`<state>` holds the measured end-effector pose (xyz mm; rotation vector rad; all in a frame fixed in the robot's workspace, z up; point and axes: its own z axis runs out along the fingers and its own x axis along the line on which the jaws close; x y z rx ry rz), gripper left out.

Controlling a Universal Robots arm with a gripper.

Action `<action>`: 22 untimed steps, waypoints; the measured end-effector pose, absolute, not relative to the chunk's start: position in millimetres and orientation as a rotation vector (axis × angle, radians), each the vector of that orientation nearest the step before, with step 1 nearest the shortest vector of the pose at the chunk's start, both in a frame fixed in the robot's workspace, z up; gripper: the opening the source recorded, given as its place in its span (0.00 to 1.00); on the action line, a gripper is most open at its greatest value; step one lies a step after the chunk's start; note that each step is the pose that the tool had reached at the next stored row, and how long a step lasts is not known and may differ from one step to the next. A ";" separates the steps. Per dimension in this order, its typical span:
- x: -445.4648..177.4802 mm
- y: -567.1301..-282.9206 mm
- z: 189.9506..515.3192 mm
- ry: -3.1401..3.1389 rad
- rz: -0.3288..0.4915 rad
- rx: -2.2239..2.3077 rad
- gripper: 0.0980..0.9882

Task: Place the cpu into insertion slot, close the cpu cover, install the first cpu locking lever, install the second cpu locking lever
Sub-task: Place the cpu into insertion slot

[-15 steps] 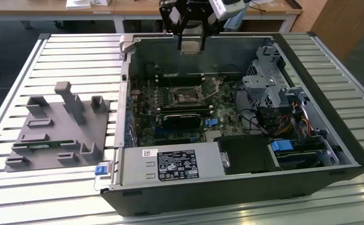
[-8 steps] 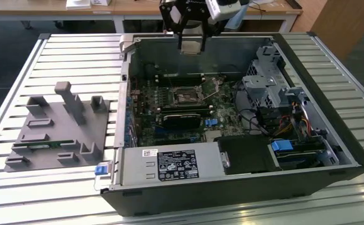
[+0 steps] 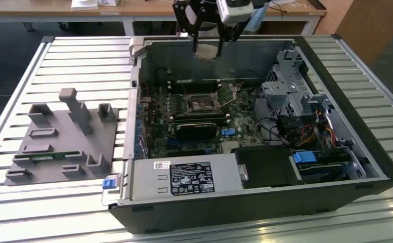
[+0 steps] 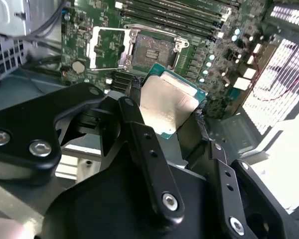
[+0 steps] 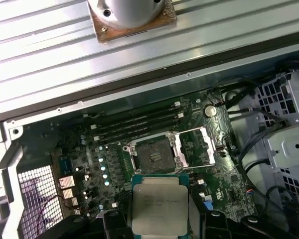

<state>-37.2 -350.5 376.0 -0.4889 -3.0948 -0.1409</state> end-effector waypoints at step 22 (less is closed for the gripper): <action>-37.3 -350.5 373.6 -2.990 -0.141 -0.983 0.49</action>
